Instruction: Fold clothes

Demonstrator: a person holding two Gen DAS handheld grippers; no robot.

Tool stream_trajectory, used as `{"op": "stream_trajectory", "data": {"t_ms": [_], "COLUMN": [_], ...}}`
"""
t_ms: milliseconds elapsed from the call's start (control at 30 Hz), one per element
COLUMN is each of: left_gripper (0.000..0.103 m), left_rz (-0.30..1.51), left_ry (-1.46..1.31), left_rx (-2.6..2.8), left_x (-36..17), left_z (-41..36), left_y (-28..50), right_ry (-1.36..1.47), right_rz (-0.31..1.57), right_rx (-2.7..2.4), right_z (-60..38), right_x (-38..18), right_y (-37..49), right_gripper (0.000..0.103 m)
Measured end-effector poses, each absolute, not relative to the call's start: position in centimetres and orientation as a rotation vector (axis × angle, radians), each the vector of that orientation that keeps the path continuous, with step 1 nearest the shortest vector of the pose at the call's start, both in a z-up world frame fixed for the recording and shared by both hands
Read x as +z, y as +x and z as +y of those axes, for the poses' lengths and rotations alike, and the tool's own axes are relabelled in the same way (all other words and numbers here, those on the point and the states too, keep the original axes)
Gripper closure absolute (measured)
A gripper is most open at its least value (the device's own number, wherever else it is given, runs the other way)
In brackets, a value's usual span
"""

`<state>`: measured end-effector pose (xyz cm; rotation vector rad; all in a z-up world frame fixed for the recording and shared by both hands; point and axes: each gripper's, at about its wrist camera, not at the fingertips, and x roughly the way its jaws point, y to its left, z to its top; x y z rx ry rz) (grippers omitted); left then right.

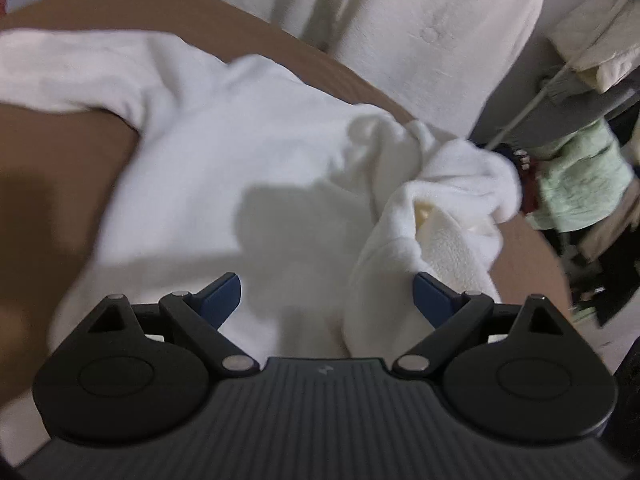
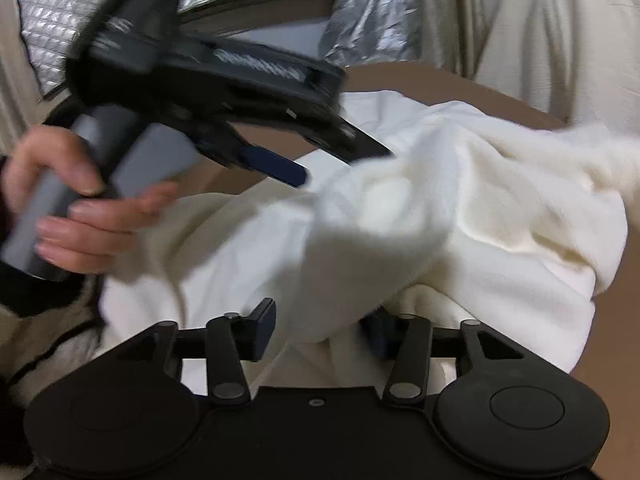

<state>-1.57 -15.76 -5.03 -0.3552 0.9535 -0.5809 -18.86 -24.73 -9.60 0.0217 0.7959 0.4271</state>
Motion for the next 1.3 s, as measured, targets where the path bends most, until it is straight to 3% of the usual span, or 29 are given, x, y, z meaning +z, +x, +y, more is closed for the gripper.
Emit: {"op": "stream_trajectory", "data": {"t_ms": [100,233,367,400,433,467,500,667,833,867,933,1100,1167,1200,1300], "left_gripper": [0.0,0.001,0.0,0.007,0.045,0.07,0.085,0.085,0.086,0.086,0.086,0.086,0.085,0.084,0.08], "left_rz": [0.983,1.053,1.007,1.013,1.019,1.031,1.041,0.951,0.967,0.964,0.956,0.948,0.971,0.981,0.972], "left_ry": [-0.394,-0.442,-0.397,-0.381,-0.365,-0.337,-0.299,-0.142,-0.192,-0.204,-0.227,-0.282,-0.301,-0.311,-0.32], "left_rx": [-0.62,-0.643,-0.778,-0.776,-0.774,-0.762,-0.736,-0.528,-0.538,-0.56,-0.605,-0.708,-0.718,-0.711,-0.705], "left_x": [-5.7,-6.1,-4.5,-4.6,-4.7,-5.0,-5.6,-6.1,-6.1,-5.9,-5.6,-4.9,-4.8,-4.8,-4.3], "left_z": [-16.4,-17.4,-19.0,-19.4,-19.8,-20.2,-20.5,-18.6,-17.2,-17.2,-17.3,-17.3,-17.5,-17.7,-18.5], "left_y": [-1.1,-0.6,-1.5,-1.5,-1.5,-1.4,-1.1,-1.4,-2.8,-3.1,-3.6,-4.7,-4.6,-4.3,-3.5], "right_ry": [0.088,0.114,0.087,0.082,0.092,0.098,0.093,0.162,0.421,0.478,0.576,0.751,0.787,0.764,0.678], "right_rz": [0.789,0.788,0.824,0.829,0.84,0.849,0.852,0.739,0.648,0.643,0.654,0.786,0.773,0.756,0.696], "right_rx": [0.471,0.477,0.532,0.549,0.564,0.578,0.589,0.587,0.357,0.304,0.218,-0.074,-0.061,-0.046,-0.057], "right_z": [-26.0,-26.6,-26.4,-26.2,-26.1,-26.0,-25.9,-29.0,-34.8,-35.6,-36.7,-37.6,-37.3,-36.8,-35.7], "right_x": [-8.2,-8.2,-8.9,-9.1,-9.2,-9.2,-9.0,-5.6,-4.4,-4.8,-6.1,-11.3,-12.4,-12.1,-10.1], "right_y": [-18.8,-17.9,-17.3,-17.2,-17.0,-16.9,-17.0,-18.4,-17.6,-16.9,-15.6,-11.5,-10.6,-10.6,-11.5], "right_gripper": [0.046,0.045,0.045,0.045,0.045,0.045,0.045,0.046,0.044,0.042,0.023,0.017,0.036,0.067,0.073]}}
